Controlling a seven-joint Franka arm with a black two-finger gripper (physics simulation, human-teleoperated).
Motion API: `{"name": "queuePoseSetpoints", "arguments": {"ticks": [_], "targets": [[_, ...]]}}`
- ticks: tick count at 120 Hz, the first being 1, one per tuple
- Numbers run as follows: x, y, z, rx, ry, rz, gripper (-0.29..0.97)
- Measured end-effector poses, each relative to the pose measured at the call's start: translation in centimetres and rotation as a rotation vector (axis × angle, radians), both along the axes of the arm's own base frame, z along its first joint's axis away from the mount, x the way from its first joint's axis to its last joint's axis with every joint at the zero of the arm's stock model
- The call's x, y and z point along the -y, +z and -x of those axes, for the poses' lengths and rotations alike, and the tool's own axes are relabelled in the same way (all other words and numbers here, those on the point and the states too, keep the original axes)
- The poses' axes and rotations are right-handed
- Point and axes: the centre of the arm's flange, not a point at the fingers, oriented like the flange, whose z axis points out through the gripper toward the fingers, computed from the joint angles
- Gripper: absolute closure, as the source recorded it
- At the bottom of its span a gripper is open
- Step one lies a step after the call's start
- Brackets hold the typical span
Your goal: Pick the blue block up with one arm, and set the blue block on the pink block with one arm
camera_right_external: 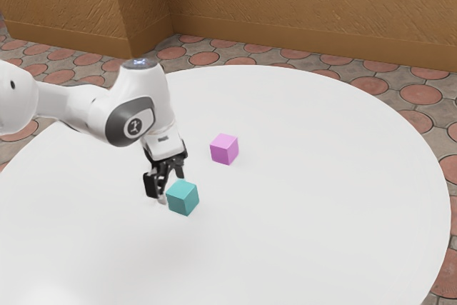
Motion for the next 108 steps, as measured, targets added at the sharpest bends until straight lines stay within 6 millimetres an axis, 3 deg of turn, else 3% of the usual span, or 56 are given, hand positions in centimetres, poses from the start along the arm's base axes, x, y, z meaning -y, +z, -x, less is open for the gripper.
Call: {"name": "queuePoseSetpoints", "arguments": {"ticks": [13, 51, 82, 108], "targets": [[-1.3, -0.6, -2.4, 0.023, -0.039, 0.009, 0.00], [-3.1, -3.8, -6.4, 0.011, -0.133, 0.034, 0.00], [-5.0, -7.1, -8.4, -0.021, -0.163, 0.055, 0.00], [-5.4, -9.1, -8.3, -0.058, -0.149, 0.112, 0.00]]}}
